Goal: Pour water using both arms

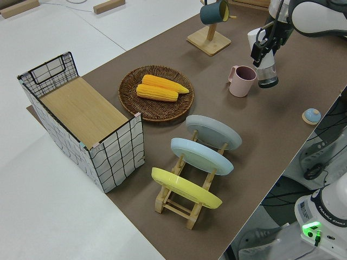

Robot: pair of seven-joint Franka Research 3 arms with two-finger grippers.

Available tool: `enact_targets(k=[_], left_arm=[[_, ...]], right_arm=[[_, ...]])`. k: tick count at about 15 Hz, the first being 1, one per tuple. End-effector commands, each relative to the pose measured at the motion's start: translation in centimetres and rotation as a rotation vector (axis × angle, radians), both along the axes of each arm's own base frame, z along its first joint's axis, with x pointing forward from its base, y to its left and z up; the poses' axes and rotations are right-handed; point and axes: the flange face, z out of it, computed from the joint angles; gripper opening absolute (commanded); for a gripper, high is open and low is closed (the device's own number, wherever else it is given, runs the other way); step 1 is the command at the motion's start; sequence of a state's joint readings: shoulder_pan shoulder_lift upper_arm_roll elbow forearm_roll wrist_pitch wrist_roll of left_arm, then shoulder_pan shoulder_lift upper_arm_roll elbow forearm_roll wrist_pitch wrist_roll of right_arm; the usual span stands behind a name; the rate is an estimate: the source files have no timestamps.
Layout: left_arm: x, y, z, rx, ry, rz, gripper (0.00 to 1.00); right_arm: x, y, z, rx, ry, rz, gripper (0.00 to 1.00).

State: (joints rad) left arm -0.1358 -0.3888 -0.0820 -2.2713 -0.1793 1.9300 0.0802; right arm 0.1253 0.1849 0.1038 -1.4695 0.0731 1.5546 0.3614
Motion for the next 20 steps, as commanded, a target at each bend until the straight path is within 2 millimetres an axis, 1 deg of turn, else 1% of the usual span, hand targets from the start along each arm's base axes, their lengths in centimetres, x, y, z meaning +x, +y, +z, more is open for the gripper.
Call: enact_targets(k=[1, 4, 6, 7, 9, 12, 15, 17, 18, 20], left_arm=[[-1.4, -1.9, -0.6, -0.001, -0.018, -0.014, 0.00], [-2.1, -3.8, -2.1, 0.012, -0.017, -0.021, 0.00], [-2.5, -4.5, -3.0, 0.024, -0.008, -0.035, 0.00], [-2.5, -4.8, -3.5, 0.028, -0.002, -0.040, 0.00], [-2.7, -4.9, -4.5, 0.031, -0.001, -0.042, 0.00], [-2.5, -5.2, -6.4, 0.042, 0.037, -0.051, 0.00], [-2.1, -5.7, -7.9, 0.048, 0.067, -0.058, 0.00], [-1.8, -6.0, -8.6, 0.051, 0.084, -0.063, 0.00], [-1.8, -6.0, -9.0, 0.055, 0.092, -0.065, 0.00], [-1.5, -6.0, -9.2, 0.059, 0.107, -0.070, 0.00]], right_arm=[[-1.2, -5.8, 1.9, -0.057, -0.044, 0.073, 0.992], [-1.4, -9.2, 2.9, -0.052, -0.058, 0.120, 0.992], [-1.6, -10.6, 3.2, -0.055, -0.052, 0.148, 0.992], [-1.7, -10.9, 3.4, -0.058, -0.046, 0.147, 0.992], [-1.8, -11.2, 3.5, -0.054, -0.039, 0.145, 0.992], [-1.6, -11.2, 3.7, -0.033, -0.047, 0.127, 0.992], [-1.4, -11.1, 5.4, -0.032, -0.084, 0.127, 0.992], [-1.4, -10.9, 7.2, -0.032, -0.122, 0.132, 0.992], [-1.5, -10.7, 7.6, -0.032, -0.130, 0.135, 0.992], [-1.5, -10.6, 7.7, -0.032, -0.130, 0.137, 0.992]])
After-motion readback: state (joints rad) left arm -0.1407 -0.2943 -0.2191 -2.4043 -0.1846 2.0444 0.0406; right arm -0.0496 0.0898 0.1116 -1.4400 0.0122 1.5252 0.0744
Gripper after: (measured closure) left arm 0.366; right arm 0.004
